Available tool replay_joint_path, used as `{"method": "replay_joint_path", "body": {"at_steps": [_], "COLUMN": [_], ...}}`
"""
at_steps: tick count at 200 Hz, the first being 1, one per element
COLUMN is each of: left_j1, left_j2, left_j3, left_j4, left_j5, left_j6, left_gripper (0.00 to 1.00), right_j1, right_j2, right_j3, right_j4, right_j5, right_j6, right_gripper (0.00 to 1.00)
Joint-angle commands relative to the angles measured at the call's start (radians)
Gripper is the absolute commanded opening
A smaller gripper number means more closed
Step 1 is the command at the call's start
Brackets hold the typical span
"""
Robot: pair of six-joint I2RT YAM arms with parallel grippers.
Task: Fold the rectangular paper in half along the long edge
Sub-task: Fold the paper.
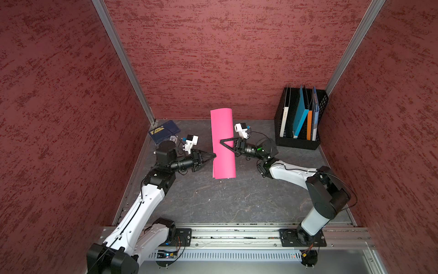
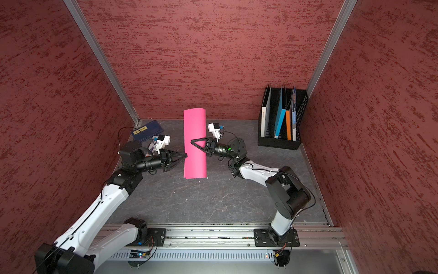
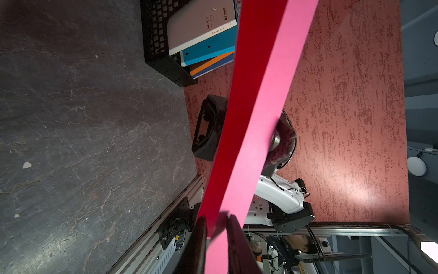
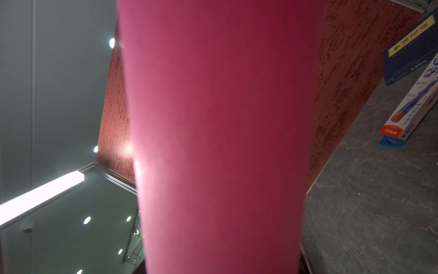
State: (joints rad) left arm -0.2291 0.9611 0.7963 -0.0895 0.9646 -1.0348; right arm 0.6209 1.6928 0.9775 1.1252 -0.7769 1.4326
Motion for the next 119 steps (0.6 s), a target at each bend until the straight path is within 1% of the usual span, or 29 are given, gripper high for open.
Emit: {"method": "replay_joint_path", "body": {"at_steps": [1, 93, 119], "left_j1": [0.008, 0.008, 0.008], "left_j2": [-0.014, -0.013, -0.013], "left_j3": [-0.007, -0.012, -0.011], "left_j4": [0.006, 0.022, 0.024], "left_j5": [0.013, 0.015, 0.014], "left_j6": [0.018, 0.008, 0.006], "left_gripper": [0.19, 0.19, 0.19], "right_j1": [0.006, 0.008, 0.007], "right_j2": [-0.005, -0.05, -0.052], "right_j3": [0.033, 0.009, 0.002], "right_j4": [0.005, -0.079, -0.075], "right_j5": [-0.005, -0.047, -0.048], "right_j6": [-0.014, -0.065, -0.06], "right_gripper": [0.47, 0.46, 0.5]}}
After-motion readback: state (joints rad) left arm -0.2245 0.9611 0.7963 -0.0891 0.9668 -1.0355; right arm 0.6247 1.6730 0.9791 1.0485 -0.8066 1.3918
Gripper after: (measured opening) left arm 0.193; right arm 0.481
